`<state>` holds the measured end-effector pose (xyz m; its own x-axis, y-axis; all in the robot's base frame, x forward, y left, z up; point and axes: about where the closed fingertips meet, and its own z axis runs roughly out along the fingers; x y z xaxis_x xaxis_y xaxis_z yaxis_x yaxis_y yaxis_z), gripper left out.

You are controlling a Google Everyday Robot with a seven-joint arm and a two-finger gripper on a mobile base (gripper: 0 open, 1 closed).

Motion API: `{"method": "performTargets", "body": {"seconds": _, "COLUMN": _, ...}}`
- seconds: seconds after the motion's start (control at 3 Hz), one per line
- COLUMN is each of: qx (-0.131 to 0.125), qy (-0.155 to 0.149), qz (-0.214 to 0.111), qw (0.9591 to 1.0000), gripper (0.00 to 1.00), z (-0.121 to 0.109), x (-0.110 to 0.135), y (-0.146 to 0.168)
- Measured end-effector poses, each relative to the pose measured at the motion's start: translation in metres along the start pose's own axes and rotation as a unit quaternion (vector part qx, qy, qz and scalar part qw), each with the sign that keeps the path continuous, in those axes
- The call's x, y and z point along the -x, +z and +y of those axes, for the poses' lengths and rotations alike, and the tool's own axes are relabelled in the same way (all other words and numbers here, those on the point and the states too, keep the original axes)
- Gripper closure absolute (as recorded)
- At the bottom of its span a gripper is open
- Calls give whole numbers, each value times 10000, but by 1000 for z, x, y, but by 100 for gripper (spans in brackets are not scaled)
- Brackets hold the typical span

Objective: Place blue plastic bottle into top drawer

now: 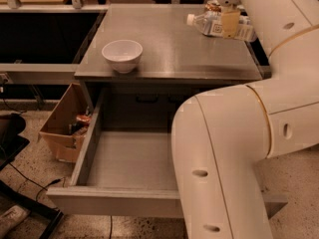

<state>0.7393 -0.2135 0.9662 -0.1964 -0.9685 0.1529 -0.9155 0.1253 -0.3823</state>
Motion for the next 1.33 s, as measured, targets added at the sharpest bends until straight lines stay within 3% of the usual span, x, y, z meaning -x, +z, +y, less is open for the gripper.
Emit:
{"method": "performTargets", "body": {"seconds": 0.33, "qx": 134, "qy": 497, "qz": -37, "qw": 9987, "gripper": 100, "z": 14, "x": 0, "y": -24}}
{"method": "performTargets", "body": {"seconds": 0.67, "qx": 618, "qy": 1746, "qz": -709, "qw": 9801, "gripper": 100, "z": 56, "x": -29, "y": -53}}
{"method": "performTargets", "body": {"seconds": 1.0, "qx": 1184, "qy": 2827, "qz": -1192, "qw": 9444, "gripper": 100, "z": 99, "x": -57, "y": -70}}
{"method": "performTargets", "body": {"seconds": 1.33, "qx": 1691, "qy": 3385, "qz": -1613, "qw": 9115, "gripper": 100, "z": 153, "x": -70, "y": -84}}
